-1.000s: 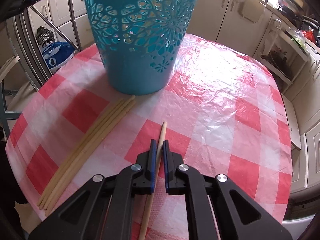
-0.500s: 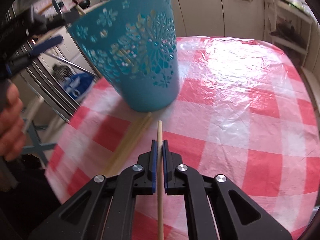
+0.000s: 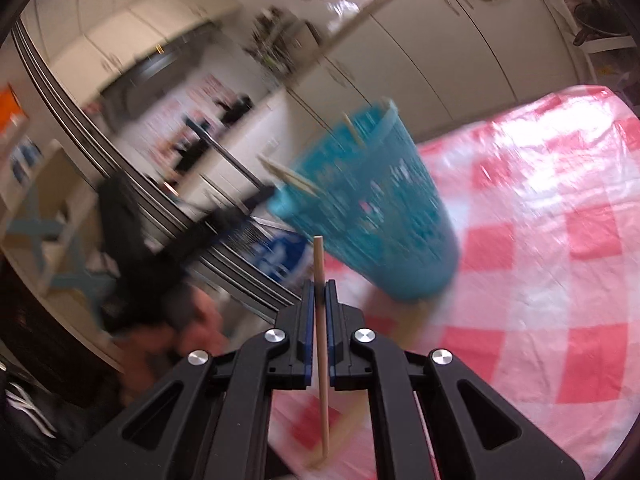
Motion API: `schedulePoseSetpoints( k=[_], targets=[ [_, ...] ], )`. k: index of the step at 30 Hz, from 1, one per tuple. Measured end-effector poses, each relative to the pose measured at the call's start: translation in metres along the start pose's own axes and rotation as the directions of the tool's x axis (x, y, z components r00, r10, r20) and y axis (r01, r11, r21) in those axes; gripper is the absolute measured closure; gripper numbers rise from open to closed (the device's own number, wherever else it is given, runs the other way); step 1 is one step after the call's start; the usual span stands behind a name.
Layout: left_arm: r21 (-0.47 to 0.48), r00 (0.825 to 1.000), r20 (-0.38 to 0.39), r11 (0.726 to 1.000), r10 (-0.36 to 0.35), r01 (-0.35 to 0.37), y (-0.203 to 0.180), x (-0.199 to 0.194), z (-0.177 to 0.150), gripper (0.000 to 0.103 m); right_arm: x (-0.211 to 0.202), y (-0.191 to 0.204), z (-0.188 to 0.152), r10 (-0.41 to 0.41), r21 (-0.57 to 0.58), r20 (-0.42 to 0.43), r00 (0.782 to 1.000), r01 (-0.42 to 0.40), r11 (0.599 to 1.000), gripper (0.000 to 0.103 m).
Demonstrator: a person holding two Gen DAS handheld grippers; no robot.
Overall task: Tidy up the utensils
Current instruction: 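Carry the stick in the right tool over the bin and release it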
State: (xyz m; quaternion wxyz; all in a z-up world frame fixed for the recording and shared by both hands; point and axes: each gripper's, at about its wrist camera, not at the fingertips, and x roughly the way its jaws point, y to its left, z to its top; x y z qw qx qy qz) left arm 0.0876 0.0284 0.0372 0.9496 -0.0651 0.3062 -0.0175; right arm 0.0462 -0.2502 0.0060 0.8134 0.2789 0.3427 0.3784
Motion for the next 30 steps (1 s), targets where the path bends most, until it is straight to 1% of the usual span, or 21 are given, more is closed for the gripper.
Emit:
schedulePoseSetpoints(
  k=[4, 7, 11, 15, 20, 23, 25, 27, 29, 30],
  targets=[
    [-0.035, 1.0, -0.012, 0.999, -0.008, 0.008, 0.009, 0.001, 0.002, 0.03, -0.006, 0.017, 0.019, 0.017, -0.019, 0.065, 0.998, -0.016, 1.0, 0.097],
    [-0.075, 1.0, -0.024, 0.997, -0.013, 0.011, 0.019, 0.003, 0.003, 0.03, -0.003, 0.028, 0.035, 0.017, -0.03, 0.091, 0.996, -0.014, 0.999, 0.097],
    [-0.126, 0.999, -0.033, 0.992, -0.011, 0.007, 0.031, 0.005, 0.005, 0.03, -0.005, 0.039, 0.054, 0.012, -0.048, 0.102, 0.995, -0.007, 0.999, 0.097],
    [-0.158, 1.0, -0.029, 0.987, -0.004, -0.001, 0.039, 0.005, 0.007, 0.03, -0.012, 0.054, 0.077, 0.007, -0.078, 0.126, 0.992, 0.003, 0.997, 0.097],
    [-0.203, 1.0, -0.024, 0.979, 0.003, -0.008, 0.051, 0.006, 0.009, 0.03, -0.021, 0.07, 0.109, -0.029, -0.114, 0.151, 0.988, 0.046, 0.992, 0.097],
    [-0.22, 1.0, -0.019, 0.975, 0.009, -0.013, 0.056, 0.005, 0.01, 0.029, -0.027, 0.079, 0.134, -0.062, -0.137, 0.182, 0.981, 0.087, 0.987, 0.097],
    [-0.225, 1.0, -0.017, 0.974, 0.013, -0.016, 0.058, 0.005, 0.011, 0.029, -0.028, 0.082, 0.143, -0.09, -0.15, 0.198, 0.976, 0.121, 0.981, 0.097],
    [-0.225, 1.0, -0.017, 0.974, 0.015, -0.018, 0.059, 0.005, 0.011, 0.029, -0.023, 0.085, 0.151, -0.142, -0.175, 0.203, 0.969, 0.179, 0.968, 0.097],
    [-0.216, 1.0, -0.013, 0.976, 0.019, -0.021, 0.057, 0.005, 0.012, 0.029, -0.008, 0.085, 0.151, -0.215, -0.201, 0.186, 0.959, 0.251, 0.947, 0.097],
    [-0.21, 1.0, -0.01, 0.977, 0.021, -0.023, 0.057, 0.004, 0.012, 0.029, 0.003, 0.083, 0.149, -0.262, -0.22, 0.17, 0.95, 0.295, 0.93, 0.097]
  ],
)
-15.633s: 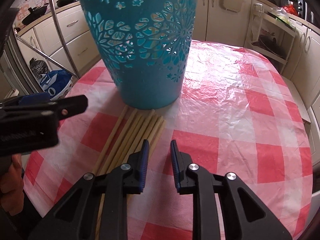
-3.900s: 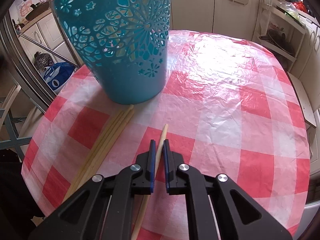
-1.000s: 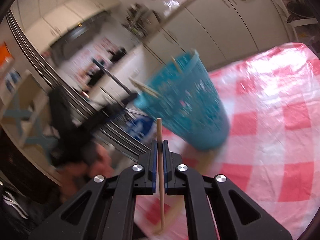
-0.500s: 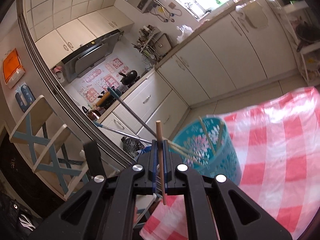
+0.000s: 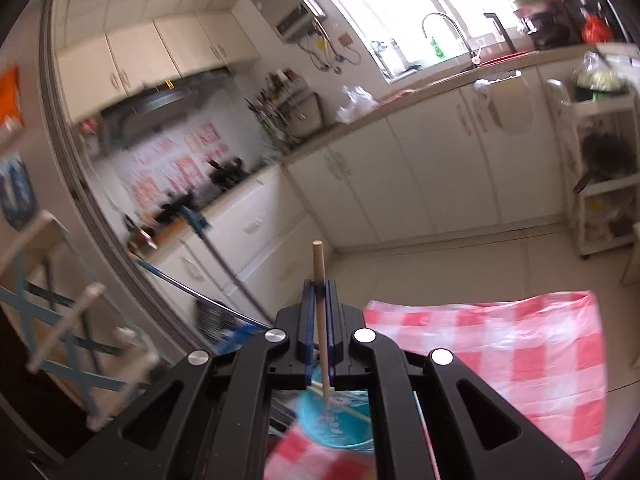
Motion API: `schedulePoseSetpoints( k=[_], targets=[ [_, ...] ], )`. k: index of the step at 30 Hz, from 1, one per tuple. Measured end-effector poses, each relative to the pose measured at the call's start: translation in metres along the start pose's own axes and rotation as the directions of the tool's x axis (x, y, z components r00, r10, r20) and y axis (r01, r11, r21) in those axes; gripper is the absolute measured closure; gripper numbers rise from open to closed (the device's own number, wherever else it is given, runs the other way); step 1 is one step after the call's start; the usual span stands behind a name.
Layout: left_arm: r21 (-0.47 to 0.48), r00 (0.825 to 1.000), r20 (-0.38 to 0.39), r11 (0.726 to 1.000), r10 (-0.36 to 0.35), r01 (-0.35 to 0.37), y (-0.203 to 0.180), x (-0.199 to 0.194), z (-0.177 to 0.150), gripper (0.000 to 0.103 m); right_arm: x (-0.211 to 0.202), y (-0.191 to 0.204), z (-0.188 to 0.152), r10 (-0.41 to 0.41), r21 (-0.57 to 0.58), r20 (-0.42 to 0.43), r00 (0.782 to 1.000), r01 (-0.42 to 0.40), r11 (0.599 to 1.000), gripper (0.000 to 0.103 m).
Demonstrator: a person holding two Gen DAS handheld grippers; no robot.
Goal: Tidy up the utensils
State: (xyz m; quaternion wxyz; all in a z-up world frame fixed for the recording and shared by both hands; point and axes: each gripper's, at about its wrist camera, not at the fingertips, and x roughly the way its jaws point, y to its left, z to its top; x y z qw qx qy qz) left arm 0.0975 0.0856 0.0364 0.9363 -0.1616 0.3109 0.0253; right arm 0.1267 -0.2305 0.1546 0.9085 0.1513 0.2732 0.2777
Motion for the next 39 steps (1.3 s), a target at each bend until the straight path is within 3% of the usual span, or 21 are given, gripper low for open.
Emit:
schedulePoseSetpoints(
  k=[4, 10, 12, 18, 22, 24, 26, 30, 36, 39],
  targets=[
    [0.029, 1.0, 0.006, 1.0, 0.008, -0.008, -0.006, -0.002, -0.001, 0.027, 0.046, -0.001, -0.03, -0.113, -0.055, -0.108, 0.988, 0.107, 0.993, 0.097],
    [0.076, 1.0, -0.001, 0.997, 0.029, -0.028, -0.014, -0.001, -0.004, 0.026, 0.083, -0.008, -0.071, -0.156, -0.055, -0.197, 0.968, 0.148, 0.988, 0.096],
    [0.088, 0.999, 0.0, 0.996, 0.033, -0.033, -0.015, -0.002, -0.004, 0.026, 0.077, -0.007, -0.077, -0.163, -0.045, -0.165, 0.973, 0.157, 0.987, 0.081],
    [0.11, 0.999, 0.0, 0.993, 0.041, -0.041, -0.019, -0.002, -0.005, 0.025, 0.036, -0.003, -0.097, -0.187, 0.013, -0.041, 0.981, 0.188, 0.982, 0.072],
    [0.124, 0.999, -0.002, 0.991, 0.05, -0.05, -0.02, -0.001, -0.007, 0.023, 0.026, -0.009, -0.132, -0.235, 0.061, -0.061, 0.97, 0.239, 0.969, 0.065],
    [0.13, 0.998, -0.004, 0.99, 0.055, -0.054, -0.02, 0.0, -0.009, 0.022, 0.019, -0.01, -0.153, -0.233, 0.084, -0.048, 0.971, 0.236, 0.968, 0.055],
    [0.141, 0.998, -0.006, 0.988, 0.061, -0.059, -0.02, 0.0, -0.011, 0.022, 0.02, -0.008, -0.169, -0.293, 0.06, -0.065, 0.954, 0.297, 0.953, 0.055],
    [0.157, 0.997, -0.007, 0.985, 0.074, -0.072, -0.019, 0.002, -0.013, 0.02, 0.02, -0.016, -0.181, -0.284, 0.11, -0.061, 0.957, 0.289, 0.951, 0.055],
    [0.167, 0.997, -0.021, 0.984, 0.072, -0.068, -0.021, 0.005, -0.014, 0.02, 0.02, -0.019, -0.162, -0.279, 0.095, -0.024, 0.96, 0.28, 0.955, 0.055],
    [0.169, 0.997, -0.028, 0.984, 0.069, -0.063, -0.022, 0.007, -0.014, 0.02, 0.032, -0.018, -0.155, -0.273, 0.066, -0.05, 0.961, 0.276, 0.959, 0.054]
  ],
)
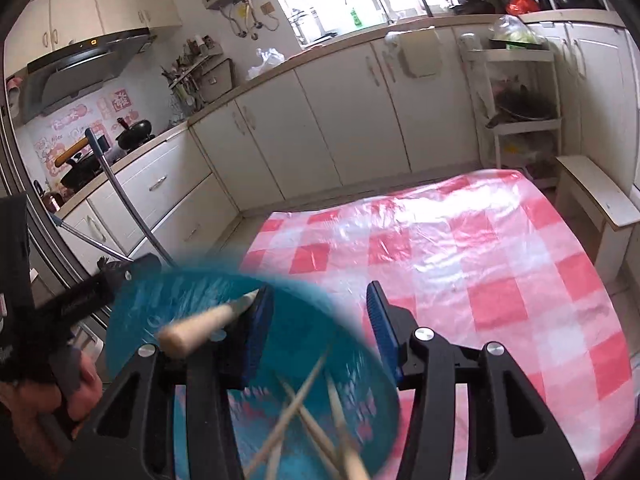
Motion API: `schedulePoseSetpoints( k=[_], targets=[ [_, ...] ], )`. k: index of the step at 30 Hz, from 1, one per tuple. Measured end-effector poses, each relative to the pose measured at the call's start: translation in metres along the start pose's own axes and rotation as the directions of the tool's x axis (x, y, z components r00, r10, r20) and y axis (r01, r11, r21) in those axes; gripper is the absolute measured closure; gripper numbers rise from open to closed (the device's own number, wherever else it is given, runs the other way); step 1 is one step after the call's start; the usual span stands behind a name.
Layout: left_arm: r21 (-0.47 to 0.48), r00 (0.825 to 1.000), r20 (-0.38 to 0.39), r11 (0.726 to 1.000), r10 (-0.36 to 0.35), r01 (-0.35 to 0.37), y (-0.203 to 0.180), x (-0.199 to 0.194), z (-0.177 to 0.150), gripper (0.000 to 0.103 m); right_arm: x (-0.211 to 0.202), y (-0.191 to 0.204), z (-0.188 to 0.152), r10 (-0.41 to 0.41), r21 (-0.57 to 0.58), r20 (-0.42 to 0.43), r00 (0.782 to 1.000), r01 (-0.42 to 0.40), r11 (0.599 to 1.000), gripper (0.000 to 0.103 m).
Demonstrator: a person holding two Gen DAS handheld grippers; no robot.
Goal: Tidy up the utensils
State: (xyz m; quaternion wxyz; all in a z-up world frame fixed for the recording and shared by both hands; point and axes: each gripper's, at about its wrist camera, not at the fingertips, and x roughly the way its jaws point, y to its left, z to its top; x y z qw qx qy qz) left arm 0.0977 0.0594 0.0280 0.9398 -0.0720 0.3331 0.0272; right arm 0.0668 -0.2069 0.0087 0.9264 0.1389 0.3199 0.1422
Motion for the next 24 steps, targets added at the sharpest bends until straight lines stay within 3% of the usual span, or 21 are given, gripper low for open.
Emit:
schedulePoseSetpoints(
  k=[6, 15, 21, 24],
  targets=[
    [-0.033, 1.0, -0.03, 0.999, 0.003, -0.004, 0.005, 0.007, -0.001, 0.02, 0.029, 0.015, 0.028, -0.036, -0.044, -0.093, 0.995, 0.032, 0.999, 0.053],
    [-0.215, 0.993, -0.112, 0.977, -0.034, 0.009, 0.049, 0.03, 0.002, 0.02, 0.086, 0.047, 0.074, -0.11, -0.17, -0.311, 0.944, 0.059, 0.984, 0.053],
    [-0.249, 0.992, -0.119, 0.968, -0.034, 0.004, 0.063, 0.035, 0.005, 0.02, 0.11, 0.065, 0.087, -0.132, -0.222, -0.376, 0.917, 0.049, 0.974, 0.045],
    [-0.242, 0.991, -0.128, 0.97, -0.037, 0.005, 0.062, 0.037, 0.004, 0.019, 0.102, 0.074, 0.1, -0.144, -0.246, -0.347, 0.927, 0.058, 0.967, 0.044]
  ],
)
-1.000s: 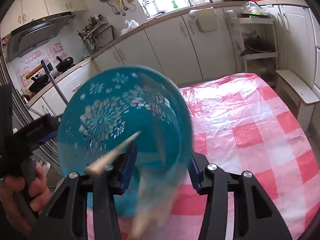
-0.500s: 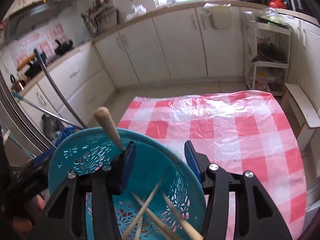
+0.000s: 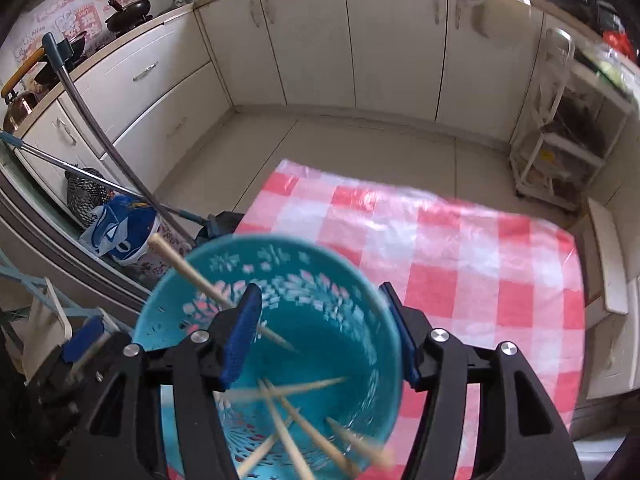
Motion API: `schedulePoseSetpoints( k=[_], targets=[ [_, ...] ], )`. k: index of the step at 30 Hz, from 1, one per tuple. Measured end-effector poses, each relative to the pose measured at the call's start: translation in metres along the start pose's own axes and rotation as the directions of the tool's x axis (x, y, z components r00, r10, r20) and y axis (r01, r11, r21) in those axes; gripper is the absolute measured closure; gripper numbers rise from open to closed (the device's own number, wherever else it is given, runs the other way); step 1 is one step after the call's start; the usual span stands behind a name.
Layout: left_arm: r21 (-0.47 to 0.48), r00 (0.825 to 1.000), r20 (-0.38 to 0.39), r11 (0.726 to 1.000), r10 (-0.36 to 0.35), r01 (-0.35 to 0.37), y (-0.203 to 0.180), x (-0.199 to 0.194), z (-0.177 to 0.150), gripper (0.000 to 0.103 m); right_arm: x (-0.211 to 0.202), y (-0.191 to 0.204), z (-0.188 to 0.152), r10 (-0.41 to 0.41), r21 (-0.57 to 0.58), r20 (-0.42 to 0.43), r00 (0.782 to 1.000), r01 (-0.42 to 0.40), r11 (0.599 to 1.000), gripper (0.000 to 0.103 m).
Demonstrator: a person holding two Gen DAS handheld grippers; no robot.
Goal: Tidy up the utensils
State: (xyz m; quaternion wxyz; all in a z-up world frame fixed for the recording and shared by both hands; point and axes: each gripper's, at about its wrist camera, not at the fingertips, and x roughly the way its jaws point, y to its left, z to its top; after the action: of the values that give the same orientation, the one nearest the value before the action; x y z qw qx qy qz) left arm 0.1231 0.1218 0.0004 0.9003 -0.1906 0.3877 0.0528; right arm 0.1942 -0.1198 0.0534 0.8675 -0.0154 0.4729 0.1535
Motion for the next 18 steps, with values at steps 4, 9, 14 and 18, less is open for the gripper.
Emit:
schedulePoseSetpoints(
  k=[4, 9, 14, 18],
  targets=[
    [0.011, 0.999, -0.023, 1.0, 0.023, -0.022, -0.001, 0.01, 0.001, 0.019, -0.037, 0.0, -0.005, -0.005, 0.007, 0.105, 0.994, 0.004, 1.0, 0.037],
    [0.043, 0.994, -0.066, 0.995, 0.089, -0.087, -0.003, 0.04, 0.002, 0.019, -0.091, -0.025, -0.054, 0.012, 0.077, 0.233, 0.972, -0.031, 0.997, 0.029],
    [0.074, 0.987, -0.129, 0.994, 0.094, -0.085, -0.007, 0.071, -0.002, 0.019, -0.076, -0.041, -0.13, -0.011, 0.128, 0.137, 0.991, -0.007, 0.992, 0.029],
    [0.115, 0.987, -0.144, 0.992, 0.076, -0.059, -0.021, 0.079, -0.012, 0.019, -0.03, -0.037, -0.184, 0.0, 0.123, -0.008, 1.0, 0.001, 0.992, 0.056]
  ],
)
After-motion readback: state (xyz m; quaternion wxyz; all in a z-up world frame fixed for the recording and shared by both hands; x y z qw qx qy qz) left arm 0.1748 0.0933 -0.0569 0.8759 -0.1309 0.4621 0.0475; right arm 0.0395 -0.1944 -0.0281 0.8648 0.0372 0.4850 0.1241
